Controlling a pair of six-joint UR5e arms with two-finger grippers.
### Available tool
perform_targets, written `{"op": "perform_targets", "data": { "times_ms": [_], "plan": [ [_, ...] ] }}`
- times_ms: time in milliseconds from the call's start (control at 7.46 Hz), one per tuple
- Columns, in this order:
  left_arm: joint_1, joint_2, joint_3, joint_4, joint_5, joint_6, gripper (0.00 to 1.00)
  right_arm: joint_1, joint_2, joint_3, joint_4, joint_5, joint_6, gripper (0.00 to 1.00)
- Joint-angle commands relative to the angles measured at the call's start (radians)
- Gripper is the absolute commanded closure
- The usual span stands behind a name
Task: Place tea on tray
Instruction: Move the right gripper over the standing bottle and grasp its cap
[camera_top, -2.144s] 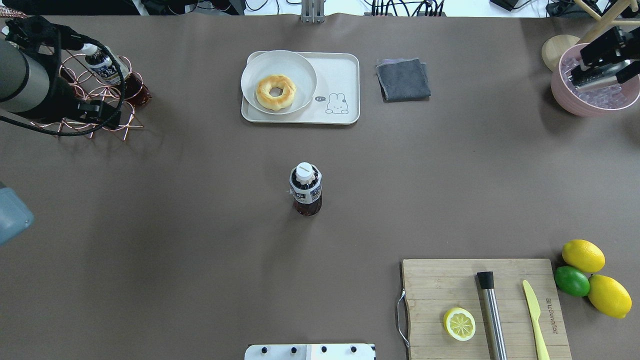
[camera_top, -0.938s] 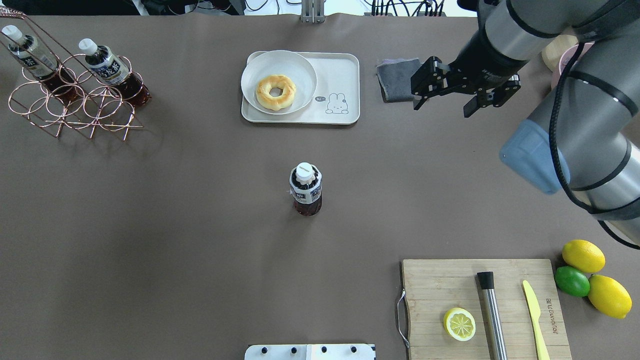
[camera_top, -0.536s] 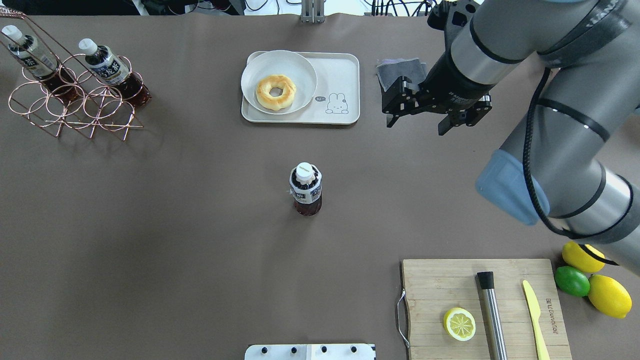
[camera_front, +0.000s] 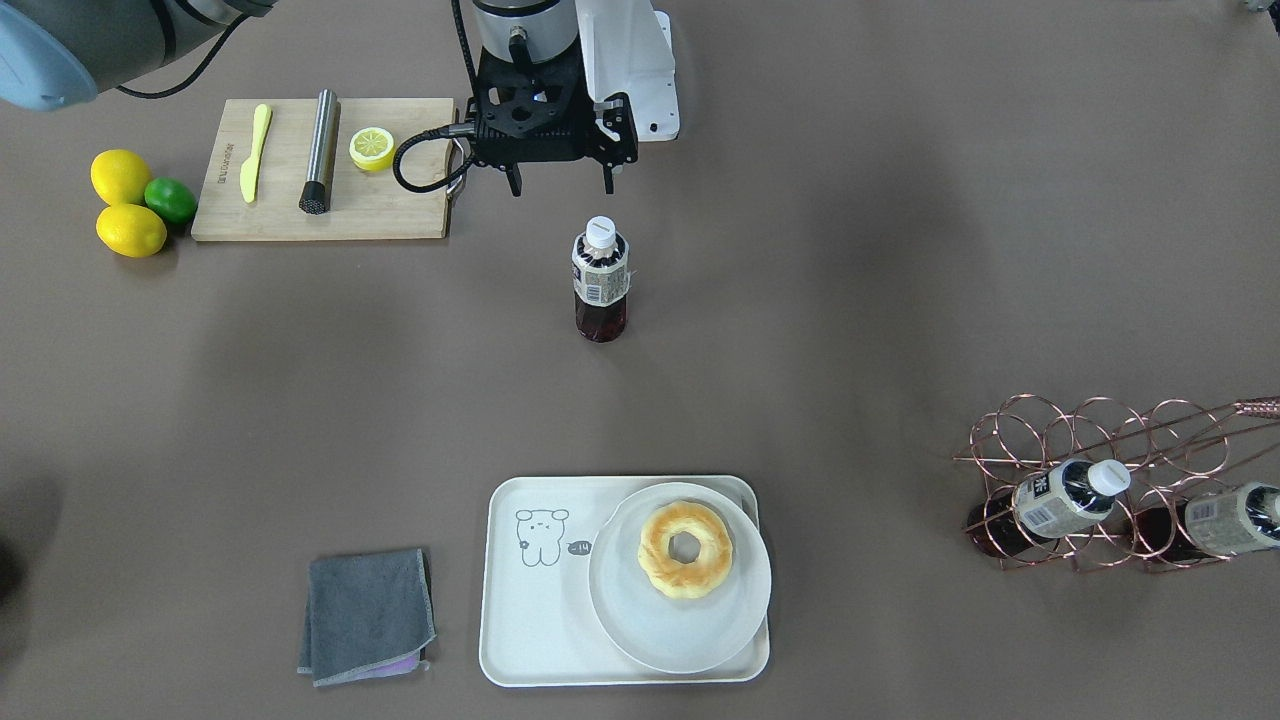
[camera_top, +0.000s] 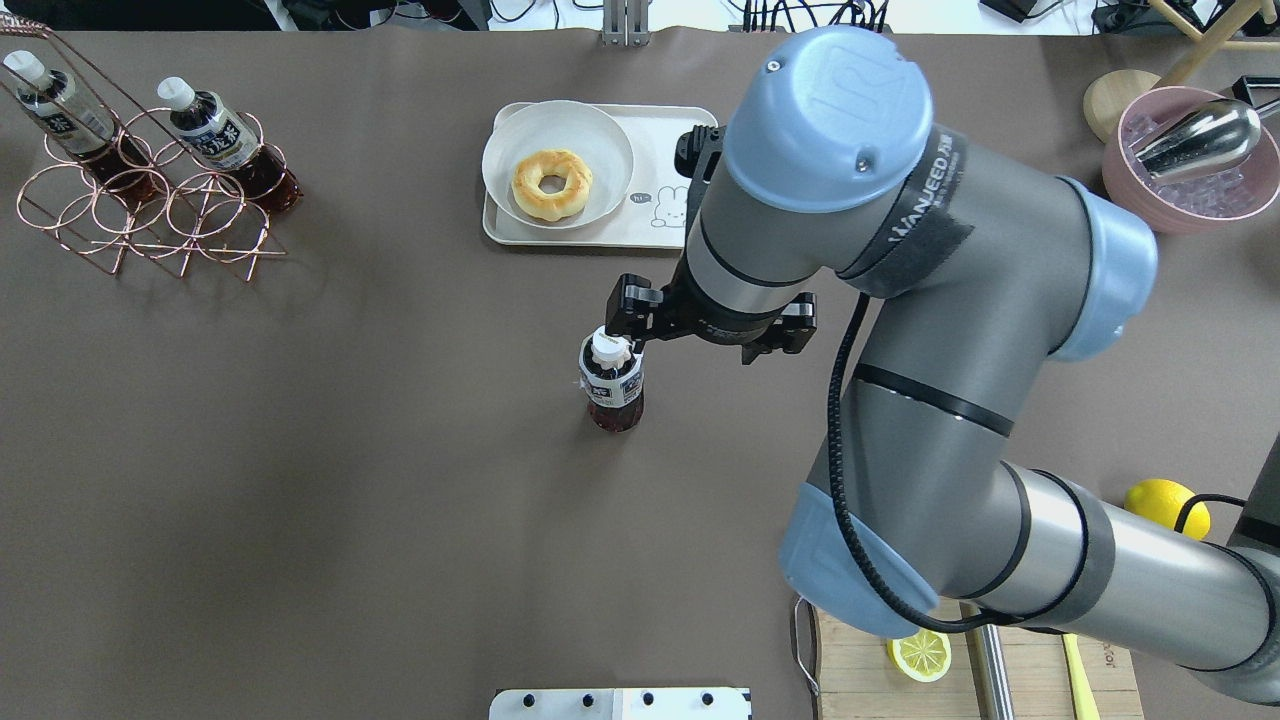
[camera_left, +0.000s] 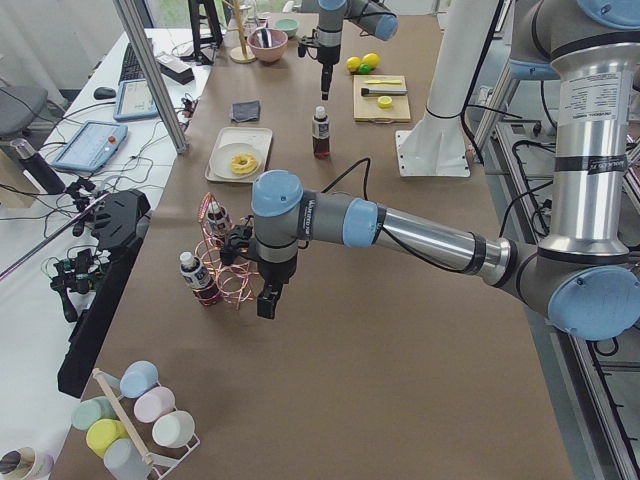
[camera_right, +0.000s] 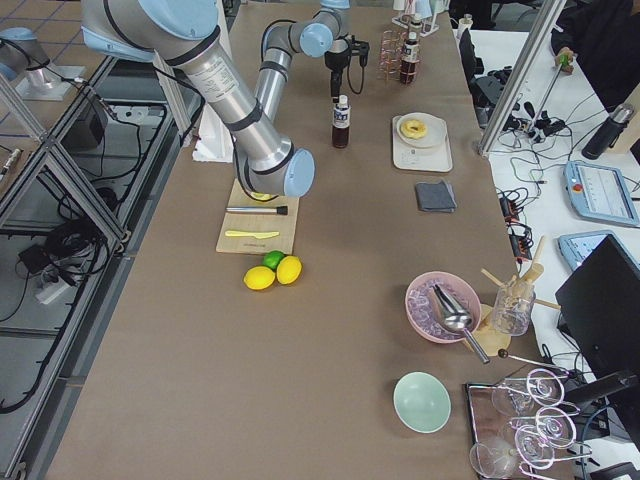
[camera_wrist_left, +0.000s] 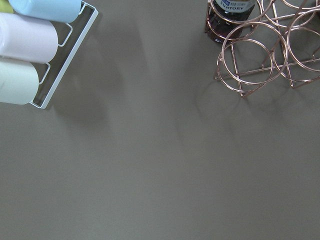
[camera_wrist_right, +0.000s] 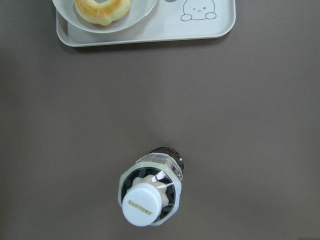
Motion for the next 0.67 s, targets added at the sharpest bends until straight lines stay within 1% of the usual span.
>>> {"op": "perform_targets", "data": {
  "times_ms": [0, 134, 268, 402, 536],
  "plan": [
    [0.0, 0.001, 0.006, 0.0, 0.001, 0.0, 0.03, -0.004, 0.065, -0.082, -0.006, -0.009, -0.003, 0.01],
    [0.0, 0.001, 0.009, 0.0, -0.001, 0.0, 0.03, -0.009, 0.119, -0.159, -0.006, -0.029, -0.009, 0.01],
    [0.0, -0.001, 0.013, 0.0, -0.001, 0.0, 0.03, -0.01, 0.11, -0.163, -0.006, -0.037, -0.015, 0.03],
    [0.001, -0.005, 0.017, 0.0, 0.001, 0.0, 0.03, -0.012, 0.107, -0.166, -0.006, -0.043, -0.015, 0.11],
    [0.001, -0.012, 0.026, 0.0, 0.001, 0.0, 0.03, -0.024, 0.098, -0.17, -0.004, -0.067, -0.022, 0.14]
  ]
}}
